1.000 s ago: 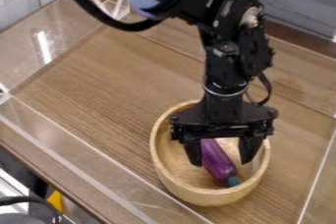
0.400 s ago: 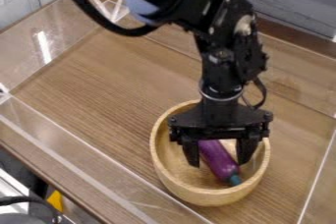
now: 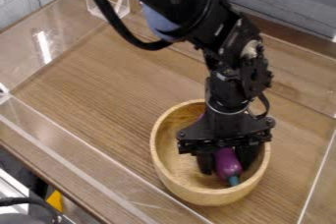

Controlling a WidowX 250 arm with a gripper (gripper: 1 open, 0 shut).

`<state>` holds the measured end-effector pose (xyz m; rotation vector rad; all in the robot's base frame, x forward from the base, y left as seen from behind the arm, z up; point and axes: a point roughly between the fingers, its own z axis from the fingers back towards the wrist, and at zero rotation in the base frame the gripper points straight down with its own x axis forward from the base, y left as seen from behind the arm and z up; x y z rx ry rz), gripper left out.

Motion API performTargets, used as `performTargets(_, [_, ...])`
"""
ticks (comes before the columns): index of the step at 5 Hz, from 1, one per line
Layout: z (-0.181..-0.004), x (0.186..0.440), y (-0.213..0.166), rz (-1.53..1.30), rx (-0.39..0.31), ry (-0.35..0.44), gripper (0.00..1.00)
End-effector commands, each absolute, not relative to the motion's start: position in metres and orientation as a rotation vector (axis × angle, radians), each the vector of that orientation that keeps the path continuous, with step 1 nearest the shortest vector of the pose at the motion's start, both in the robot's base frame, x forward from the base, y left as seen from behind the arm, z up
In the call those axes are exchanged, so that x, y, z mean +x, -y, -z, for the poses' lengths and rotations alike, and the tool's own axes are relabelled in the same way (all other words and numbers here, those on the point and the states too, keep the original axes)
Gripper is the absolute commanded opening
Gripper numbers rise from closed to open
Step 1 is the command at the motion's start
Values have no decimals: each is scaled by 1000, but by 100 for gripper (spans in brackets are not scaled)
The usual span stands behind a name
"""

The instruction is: Remove the purple eggplant from inside the brown bowl and put it on the table

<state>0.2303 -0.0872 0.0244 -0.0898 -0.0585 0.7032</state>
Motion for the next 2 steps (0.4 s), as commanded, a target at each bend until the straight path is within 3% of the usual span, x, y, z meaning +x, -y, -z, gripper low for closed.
performTargets(1, [-35,229,90,-769,-92,75,0])
performTargets(2, [-42,225,90,-843,-83,82,0])
